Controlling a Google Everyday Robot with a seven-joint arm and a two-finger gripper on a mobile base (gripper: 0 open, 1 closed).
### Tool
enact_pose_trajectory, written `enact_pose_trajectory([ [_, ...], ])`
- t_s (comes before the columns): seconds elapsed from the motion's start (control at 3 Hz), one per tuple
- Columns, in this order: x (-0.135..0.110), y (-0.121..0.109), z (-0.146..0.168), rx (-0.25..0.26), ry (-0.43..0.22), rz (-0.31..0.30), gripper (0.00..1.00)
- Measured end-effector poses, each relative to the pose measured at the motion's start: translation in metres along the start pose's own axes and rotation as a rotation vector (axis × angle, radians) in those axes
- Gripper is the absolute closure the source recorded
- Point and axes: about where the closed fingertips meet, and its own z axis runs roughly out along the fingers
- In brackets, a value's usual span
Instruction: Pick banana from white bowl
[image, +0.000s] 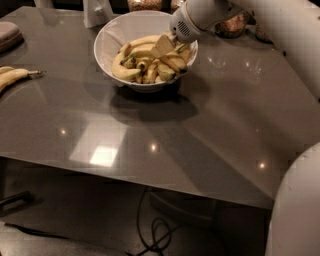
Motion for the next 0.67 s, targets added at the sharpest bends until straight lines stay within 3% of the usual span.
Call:
enact_pose_trajectory([
  [0.67, 0.0089, 0.0099, -0.0064, 0.008, 0.006, 0.015, 0.89],
])
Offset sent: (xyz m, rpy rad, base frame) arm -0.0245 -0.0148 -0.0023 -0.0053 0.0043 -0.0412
